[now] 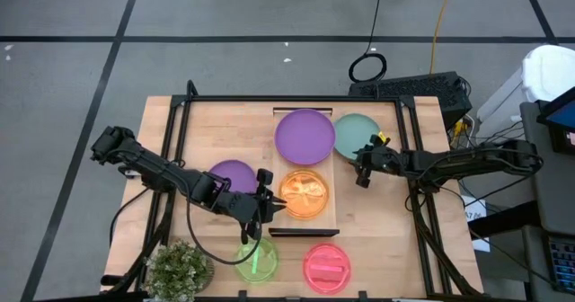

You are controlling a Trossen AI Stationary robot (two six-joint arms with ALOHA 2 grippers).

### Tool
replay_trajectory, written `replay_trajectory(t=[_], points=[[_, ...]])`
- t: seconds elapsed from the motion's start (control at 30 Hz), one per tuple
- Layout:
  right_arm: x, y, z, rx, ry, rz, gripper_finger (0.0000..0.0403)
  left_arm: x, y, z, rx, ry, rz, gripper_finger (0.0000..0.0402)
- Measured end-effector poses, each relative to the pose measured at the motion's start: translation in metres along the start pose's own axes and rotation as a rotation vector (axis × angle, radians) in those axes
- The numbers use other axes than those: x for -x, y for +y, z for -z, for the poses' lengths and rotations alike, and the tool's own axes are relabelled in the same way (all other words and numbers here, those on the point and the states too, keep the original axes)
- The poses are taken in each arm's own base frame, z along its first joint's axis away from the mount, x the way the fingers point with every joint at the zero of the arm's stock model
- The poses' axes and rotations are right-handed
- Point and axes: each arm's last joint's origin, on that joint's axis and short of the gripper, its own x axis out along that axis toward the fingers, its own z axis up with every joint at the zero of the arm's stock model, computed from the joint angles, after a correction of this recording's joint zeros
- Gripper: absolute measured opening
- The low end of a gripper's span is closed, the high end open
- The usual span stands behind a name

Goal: Place and stack plates onto a shelf
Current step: Stack the light blue plate on top of the violet plate on the shelf

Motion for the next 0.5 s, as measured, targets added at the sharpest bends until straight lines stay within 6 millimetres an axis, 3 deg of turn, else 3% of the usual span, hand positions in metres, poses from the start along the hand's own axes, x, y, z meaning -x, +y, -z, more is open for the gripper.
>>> replay_trajectory(t=[0.33,0.5], points=[[-0.0041,0.0006,0.0102,0.026,0.106,0.029,0.0143,0.0,0.0001,-0.0005,0.0,-0.005,-0.001,0.0061],[-0.0055,0.0009,0.0103,0.029,0.108,0.033,0.0108,0.0,0.0001,-0.0007,0.0,-0.007,-0.001,0.0061]])
